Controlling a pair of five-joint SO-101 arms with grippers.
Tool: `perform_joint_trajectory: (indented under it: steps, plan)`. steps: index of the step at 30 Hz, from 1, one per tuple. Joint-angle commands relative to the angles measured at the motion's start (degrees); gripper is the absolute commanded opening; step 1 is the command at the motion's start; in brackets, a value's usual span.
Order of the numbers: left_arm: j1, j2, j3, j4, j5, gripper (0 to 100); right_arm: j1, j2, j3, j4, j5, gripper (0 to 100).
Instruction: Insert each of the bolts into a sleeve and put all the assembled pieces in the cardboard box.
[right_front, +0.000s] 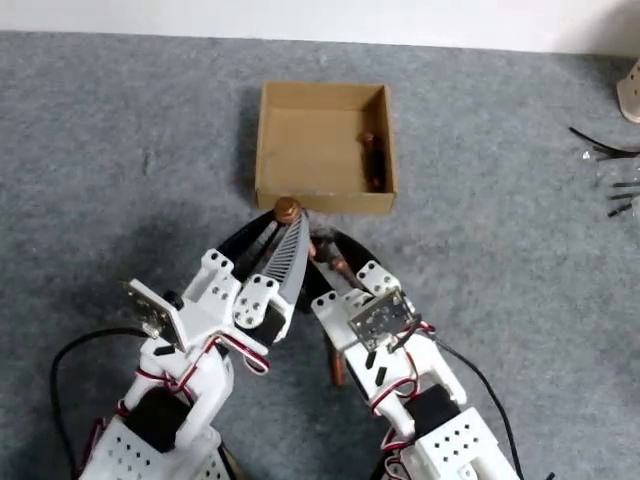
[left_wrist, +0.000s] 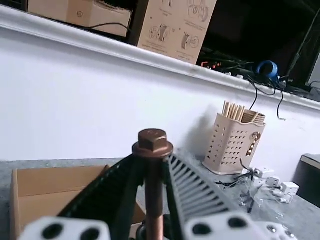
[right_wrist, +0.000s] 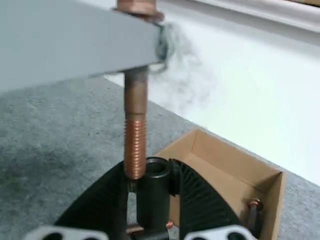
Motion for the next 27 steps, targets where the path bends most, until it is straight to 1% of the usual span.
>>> perform_joint_trajectory:
  steps: [1, 15, 20, 27]
  plan:
    - [-0.6, 0.4, 0.0, -2.3, -0.6, 0, -0.5, -1.5, 6.8, 0.0, 0.7, 0.5]
    - [-0.7, 0.5, -2.8, -2.5, -0.7, 0, -0.7, -1.3, 6.8, 0.0, 0.7, 0.5]
    - [-0.7, 0.6, -1.5, -6.4, -0.7, 0, -0.7, -1.3, 6.8, 0.0, 0.7, 0.5]
    - [-0.7, 0.7, -0.8, -6.4, -0.7, 0, -0.7, -1.3, 6.8, 0.0, 0.7, 0.5]
